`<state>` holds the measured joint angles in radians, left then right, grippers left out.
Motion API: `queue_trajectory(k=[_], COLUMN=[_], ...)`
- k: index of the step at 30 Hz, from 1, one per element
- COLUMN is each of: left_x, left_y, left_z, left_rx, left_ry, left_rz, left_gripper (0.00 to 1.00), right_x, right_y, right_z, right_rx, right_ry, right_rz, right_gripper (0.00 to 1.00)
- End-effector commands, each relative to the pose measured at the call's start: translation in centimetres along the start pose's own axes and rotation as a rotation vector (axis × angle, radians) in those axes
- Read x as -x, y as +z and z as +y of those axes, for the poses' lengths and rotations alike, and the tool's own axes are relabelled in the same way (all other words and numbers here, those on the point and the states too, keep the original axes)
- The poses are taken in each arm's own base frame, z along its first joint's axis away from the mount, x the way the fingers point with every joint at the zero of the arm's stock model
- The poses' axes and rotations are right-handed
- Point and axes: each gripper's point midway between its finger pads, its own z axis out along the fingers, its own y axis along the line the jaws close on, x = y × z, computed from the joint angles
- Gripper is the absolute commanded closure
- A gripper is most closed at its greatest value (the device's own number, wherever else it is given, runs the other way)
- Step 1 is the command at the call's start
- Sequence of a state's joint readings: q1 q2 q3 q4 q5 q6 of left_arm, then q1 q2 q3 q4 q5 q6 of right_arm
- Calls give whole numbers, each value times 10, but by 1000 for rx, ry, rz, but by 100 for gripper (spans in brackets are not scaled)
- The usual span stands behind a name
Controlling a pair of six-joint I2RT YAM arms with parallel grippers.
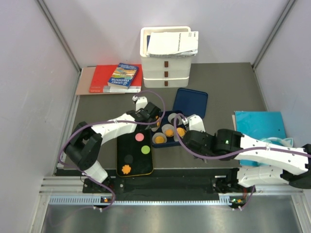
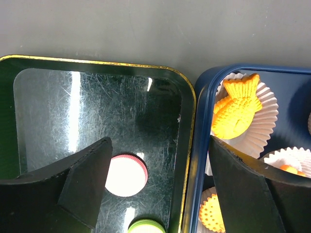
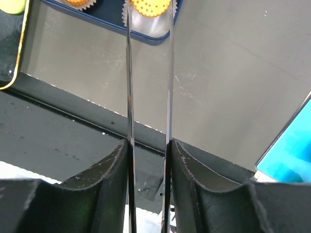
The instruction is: Pack the cookies
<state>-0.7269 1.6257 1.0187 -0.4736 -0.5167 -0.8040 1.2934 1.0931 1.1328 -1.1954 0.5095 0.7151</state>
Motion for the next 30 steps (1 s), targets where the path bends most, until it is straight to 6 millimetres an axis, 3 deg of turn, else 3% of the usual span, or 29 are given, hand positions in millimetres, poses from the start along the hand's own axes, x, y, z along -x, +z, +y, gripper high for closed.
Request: queue_trajectory(k=[1,13,22,30], left_x=[11,9,7,8], left_y=[-9,-8,-6,-8], left_z=[6,8,9,11], left_rx=[2,11,16,18], left_ry=[-35,-34,-40,-41], left_rz=[-37,-36,-33,-38], left_gripper=[15,10,10,10], right_x=[8,8,10,13], right_y=[5,9,10,8], right_z=[3,4,4,3], right_rx=[11,8,3,-1], right_ry=[23,22,22,28], right_rz=[-24,-17,-20,-26], right_gripper=[80,73,53,48])
